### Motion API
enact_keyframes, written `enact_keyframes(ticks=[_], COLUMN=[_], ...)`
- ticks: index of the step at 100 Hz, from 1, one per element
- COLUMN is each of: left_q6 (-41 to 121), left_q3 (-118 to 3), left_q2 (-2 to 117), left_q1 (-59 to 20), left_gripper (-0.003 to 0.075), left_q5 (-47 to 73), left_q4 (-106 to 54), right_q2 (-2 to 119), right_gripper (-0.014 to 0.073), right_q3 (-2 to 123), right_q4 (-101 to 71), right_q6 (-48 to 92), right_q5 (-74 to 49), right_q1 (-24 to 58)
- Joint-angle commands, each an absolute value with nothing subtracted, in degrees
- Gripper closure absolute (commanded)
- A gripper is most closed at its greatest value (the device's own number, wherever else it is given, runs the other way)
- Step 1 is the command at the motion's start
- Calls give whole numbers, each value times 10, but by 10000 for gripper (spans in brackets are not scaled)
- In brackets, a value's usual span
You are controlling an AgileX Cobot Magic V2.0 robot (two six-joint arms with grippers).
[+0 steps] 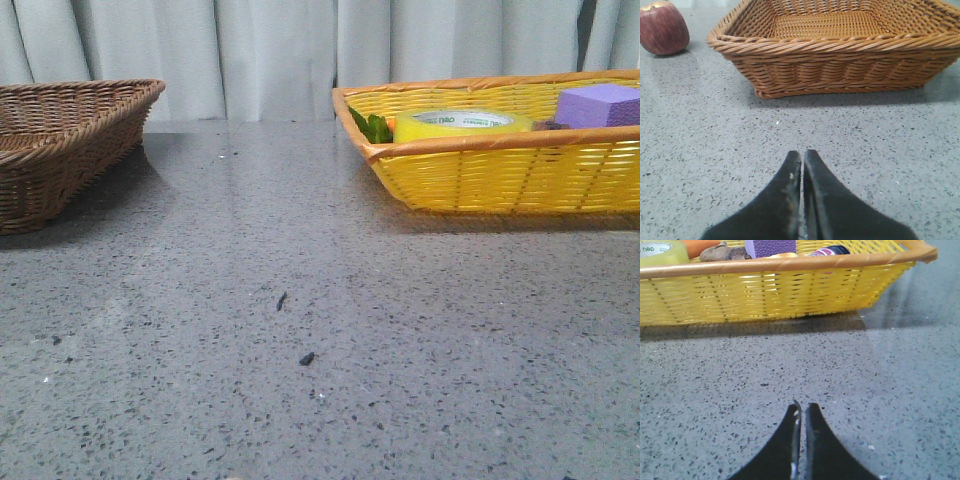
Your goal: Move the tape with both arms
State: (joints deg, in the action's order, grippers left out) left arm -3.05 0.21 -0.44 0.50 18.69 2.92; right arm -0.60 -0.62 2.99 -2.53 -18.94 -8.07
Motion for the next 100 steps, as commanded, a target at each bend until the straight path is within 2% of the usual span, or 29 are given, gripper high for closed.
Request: enact_keyframes(ticks=[1, 100], left_q6=[-35, -35], left_q3=[7, 7], left_q2=[-20, -20], left_q1=[6, 6], left_gripper=[741, 741], left_q5=[151, 142], left_q4=[24, 26], right_q2=[-18, -18], right_gripper=[662, 662], right_q3=[-18, -18], right_q4=[30, 30], right_q6=[-24, -24], right_q5=[-181, -181], right_q1=[-84, -84])
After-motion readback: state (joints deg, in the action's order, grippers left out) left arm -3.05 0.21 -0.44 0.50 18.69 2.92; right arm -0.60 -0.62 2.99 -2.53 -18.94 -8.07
